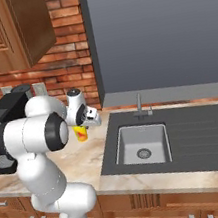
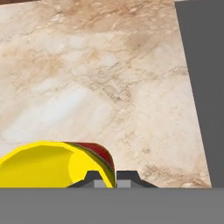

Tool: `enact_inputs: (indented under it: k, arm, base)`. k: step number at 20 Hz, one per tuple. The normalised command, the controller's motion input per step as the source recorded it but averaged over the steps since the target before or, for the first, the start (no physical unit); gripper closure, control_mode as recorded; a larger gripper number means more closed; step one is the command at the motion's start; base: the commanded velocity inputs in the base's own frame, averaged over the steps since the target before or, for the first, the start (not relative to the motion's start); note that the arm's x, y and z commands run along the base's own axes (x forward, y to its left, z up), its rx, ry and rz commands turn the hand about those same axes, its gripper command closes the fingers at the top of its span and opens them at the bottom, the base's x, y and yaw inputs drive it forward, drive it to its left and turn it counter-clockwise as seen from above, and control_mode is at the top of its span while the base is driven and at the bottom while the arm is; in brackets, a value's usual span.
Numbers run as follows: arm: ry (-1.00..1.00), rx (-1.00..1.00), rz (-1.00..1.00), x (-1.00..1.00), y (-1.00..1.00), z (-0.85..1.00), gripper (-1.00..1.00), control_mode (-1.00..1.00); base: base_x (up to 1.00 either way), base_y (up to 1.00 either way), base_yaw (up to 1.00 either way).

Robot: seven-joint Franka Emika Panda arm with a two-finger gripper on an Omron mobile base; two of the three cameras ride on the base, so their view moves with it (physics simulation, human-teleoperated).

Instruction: Pick the cup and bowl from the counter and place them on the counter next to the sink.

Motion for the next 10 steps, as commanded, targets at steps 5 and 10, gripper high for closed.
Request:
enact_inputs:
  k: [5, 10]
  arm:
    - [0.0, 0.0, 0.0, 0.0, 0.0, -0.41, 1.0, -1.0]
    - [0.0, 0.0, 0.0, 0.0, 0.0, -0.15, 1.0, -1.0]
  base:
    - [0.0, 0.0, 0.0]
    - [0.0, 0.0, 0.0]
